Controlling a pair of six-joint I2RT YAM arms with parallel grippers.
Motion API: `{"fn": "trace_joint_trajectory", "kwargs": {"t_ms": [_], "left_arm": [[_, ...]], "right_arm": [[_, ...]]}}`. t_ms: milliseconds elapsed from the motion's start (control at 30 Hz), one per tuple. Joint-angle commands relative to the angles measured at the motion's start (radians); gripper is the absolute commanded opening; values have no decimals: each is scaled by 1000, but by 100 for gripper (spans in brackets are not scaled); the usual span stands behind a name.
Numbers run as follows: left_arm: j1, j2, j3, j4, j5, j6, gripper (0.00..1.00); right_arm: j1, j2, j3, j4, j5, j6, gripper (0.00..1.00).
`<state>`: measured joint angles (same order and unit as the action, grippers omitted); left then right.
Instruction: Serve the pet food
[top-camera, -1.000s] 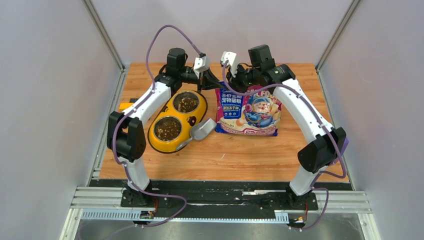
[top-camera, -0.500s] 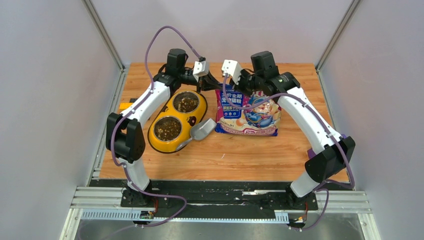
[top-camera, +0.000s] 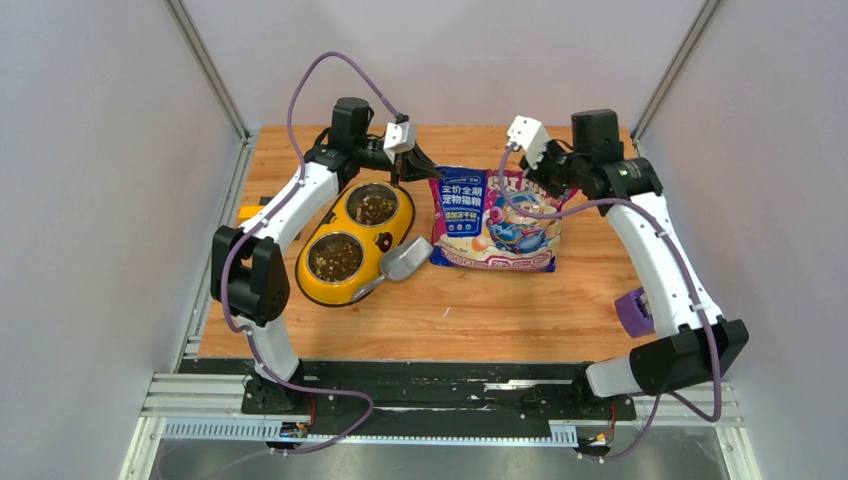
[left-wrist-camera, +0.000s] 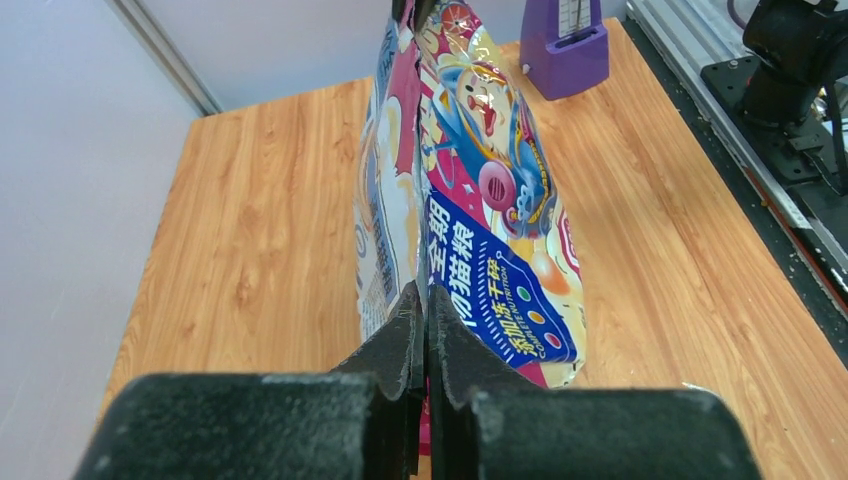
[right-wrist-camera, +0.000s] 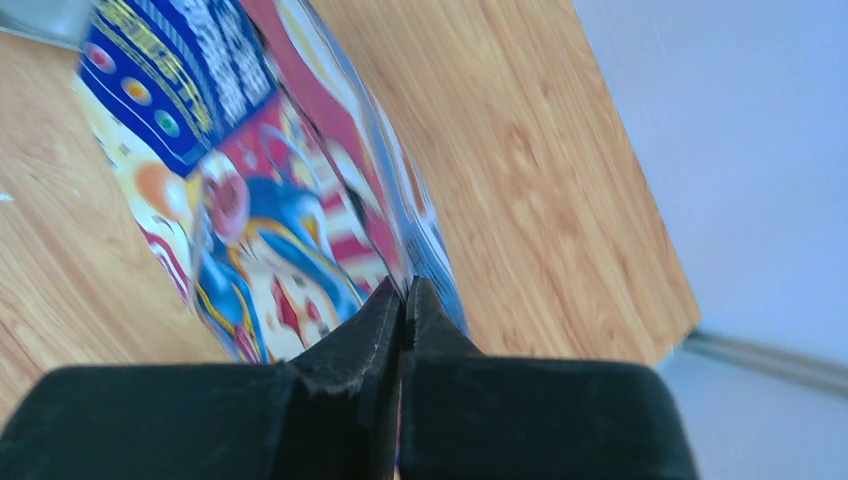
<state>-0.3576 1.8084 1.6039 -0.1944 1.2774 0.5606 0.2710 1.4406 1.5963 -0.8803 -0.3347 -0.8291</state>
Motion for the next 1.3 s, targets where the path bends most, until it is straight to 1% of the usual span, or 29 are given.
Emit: {"fn": "trace_joint_trajectory", "kwargs": {"t_ms": [0, 233, 267, 367, 667, 767, 800, 833, 867, 900, 933, 1000, 1067, 1167, 1267], "left_arm": [[117, -47, 11, -89, -31, 6, 0], [117, -47, 8, -85, -14, -1, 0], [117, -47, 8, -72, -10, -8, 0], [117, -47, 4, -27, 5, -48, 0], [115, -47, 8, -17, 1, -60, 0], [114, -48, 3, 29, 7, -97, 0], [113, -48, 1, 44, 12, -128, 5], [113, -49, -3, 84, 12, -149, 10], [111, -49, -6, 106, 13, -195, 24], [110, -50, -12, 155, 17, -215, 30], [109, -51, -14, 171, 18, -252, 39], [108, -50, -21, 238, 23, -300, 48], [108, -50, -25, 292, 30, -336, 52], [98, -44, -30, 325, 42, -370, 55], [83, -37, -34, 337, 48, -379, 56]], "right_arm": [[-165, -106, -35, -74, 294, -51, 0], [-261, -183, -102, -71, 269, -65, 0], [-262, -192, -105, -71, 269, -67, 0], [-326, -200, -103, -76, 251, -70, 0], [-388, -183, -78, -93, 279, -86, 0], [-395, -178, -45, -92, 271, -66, 1], [-395, -177, -25, -92, 252, -53, 6], [-395, -179, -9, -92, 229, -39, 17], [-395, -182, 8, -95, 192, -27, 26], [-395, -186, 21, -98, 155, -15, 37], [-394, -188, 36, -101, 118, -1, 46], [-387, -189, 68, -113, 34, 25, 54], [-361, -186, 96, -115, -47, 59, 60], [-295, -165, 134, -109, -191, 114, 66], [-154, -117, 162, -92, -255, 143, 69]]}}
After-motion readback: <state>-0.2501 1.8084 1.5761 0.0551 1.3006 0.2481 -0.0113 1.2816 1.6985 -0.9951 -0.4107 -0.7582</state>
